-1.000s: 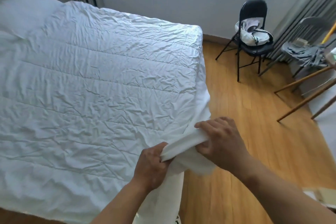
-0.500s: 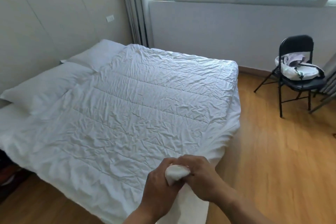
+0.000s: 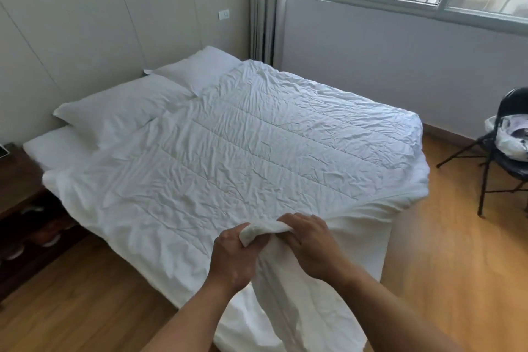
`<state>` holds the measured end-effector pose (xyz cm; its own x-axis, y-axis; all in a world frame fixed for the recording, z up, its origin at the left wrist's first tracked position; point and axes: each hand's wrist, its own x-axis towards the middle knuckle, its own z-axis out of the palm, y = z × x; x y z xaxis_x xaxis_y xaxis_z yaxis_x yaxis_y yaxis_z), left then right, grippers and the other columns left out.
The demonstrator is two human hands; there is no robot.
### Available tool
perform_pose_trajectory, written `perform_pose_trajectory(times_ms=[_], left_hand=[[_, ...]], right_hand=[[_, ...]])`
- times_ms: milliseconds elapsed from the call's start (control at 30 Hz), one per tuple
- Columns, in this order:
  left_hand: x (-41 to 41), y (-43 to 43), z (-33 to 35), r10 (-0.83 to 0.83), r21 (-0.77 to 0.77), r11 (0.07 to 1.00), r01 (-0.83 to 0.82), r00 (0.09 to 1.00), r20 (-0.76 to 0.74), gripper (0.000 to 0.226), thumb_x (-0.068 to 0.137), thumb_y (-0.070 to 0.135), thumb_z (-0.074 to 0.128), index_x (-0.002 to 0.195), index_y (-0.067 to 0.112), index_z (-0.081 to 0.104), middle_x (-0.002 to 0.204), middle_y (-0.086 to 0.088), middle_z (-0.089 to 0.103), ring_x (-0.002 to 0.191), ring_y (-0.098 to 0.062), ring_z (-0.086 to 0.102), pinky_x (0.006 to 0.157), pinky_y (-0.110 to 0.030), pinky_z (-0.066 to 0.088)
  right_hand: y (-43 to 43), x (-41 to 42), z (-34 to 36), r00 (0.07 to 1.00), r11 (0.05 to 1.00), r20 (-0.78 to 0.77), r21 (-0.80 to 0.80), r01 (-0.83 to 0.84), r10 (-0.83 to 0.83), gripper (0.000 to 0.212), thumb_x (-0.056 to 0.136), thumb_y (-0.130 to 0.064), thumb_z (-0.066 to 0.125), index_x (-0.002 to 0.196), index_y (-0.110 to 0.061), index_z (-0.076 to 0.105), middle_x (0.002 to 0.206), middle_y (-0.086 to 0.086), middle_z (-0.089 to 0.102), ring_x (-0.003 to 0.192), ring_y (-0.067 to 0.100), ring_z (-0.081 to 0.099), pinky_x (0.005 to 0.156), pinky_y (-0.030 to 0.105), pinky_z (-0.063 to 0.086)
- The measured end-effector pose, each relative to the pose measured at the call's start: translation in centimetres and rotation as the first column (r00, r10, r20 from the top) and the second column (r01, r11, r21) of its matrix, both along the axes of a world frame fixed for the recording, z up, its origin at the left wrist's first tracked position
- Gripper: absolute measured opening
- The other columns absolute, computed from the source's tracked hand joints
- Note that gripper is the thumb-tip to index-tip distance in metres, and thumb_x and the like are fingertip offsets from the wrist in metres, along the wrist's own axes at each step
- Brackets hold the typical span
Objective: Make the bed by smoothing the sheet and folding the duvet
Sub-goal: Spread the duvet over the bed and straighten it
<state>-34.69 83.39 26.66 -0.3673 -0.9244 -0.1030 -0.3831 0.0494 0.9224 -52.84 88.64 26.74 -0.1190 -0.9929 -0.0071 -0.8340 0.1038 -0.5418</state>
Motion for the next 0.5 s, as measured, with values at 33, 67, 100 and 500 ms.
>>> perform_pose_trajectory(times_ms=[33,67,100,500], left_hand=[[1.9,-1.6,-0.2,0.007,0.026,1.000,-0.006,1.000,-0.014,0.015,0.087,0.038,0.073,0.077,0.028,0.074,0.075,0.010,0.073,0.071,-0.006,0.067,0.065,-0.027,0.051],[3.8,-3.2,-0.4,0.012,0.050,0.999,-0.011,1.000,-0.025,0.016,0.087,0.038,0.073,0.076,0.027,0.074,0.074,0.011,0.073,0.071,-0.006,0.066,0.065,-0.028,0.051],[5.7,-4.7,-0.6,0.022,0.076,0.997,-0.019,0.999,-0.038,0.017,0.086,0.039,0.073,0.075,0.026,0.074,0.073,0.010,0.072,0.071,-0.006,0.066,0.066,-0.028,0.051],[22.8,-20.3,0.0,0.219,0.244,0.954,-0.175,0.962,-0.165,0.008,0.085,0.026,0.075,0.078,0.022,0.075,0.080,0.003,0.074,0.074,-0.009,0.068,0.068,-0.026,0.052]], right_hand=[[-1.9,1.8,0.2,1.000,1.000,0.018,-0.005,-0.015,0.015,0.031,0.096,-0.053,0.039,0.105,-0.033,0.061,0.096,-0.011,0.067,0.096,0.013,0.062,0.090,0.037,0.045],[-3.7,3.6,0.3,0.999,1.000,0.026,-0.007,-0.027,0.027,0.023,0.097,-0.045,0.046,0.102,-0.031,0.063,0.093,-0.010,0.067,0.092,0.013,0.062,0.086,0.035,0.046],[-5.4,5.5,0.4,0.999,0.999,0.020,-0.006,-0.032,0.032,0.017,0.098,-0.039,0.051,0.100,-0.029,0.064,0.093,-0.010,0.068,0.092,0.012,0.062,0.084,0.033,0.047],[-23.0,19.7,-0.5,0.972,0.978,-0.109,-0.019,-0.210,0.206,0.022,0.094,-0.051,0.057,0.113,-0.039,0.060,0.101,-0.026,0.061,0.094,-0.002,0.055,0.087,0.027,0.041]])
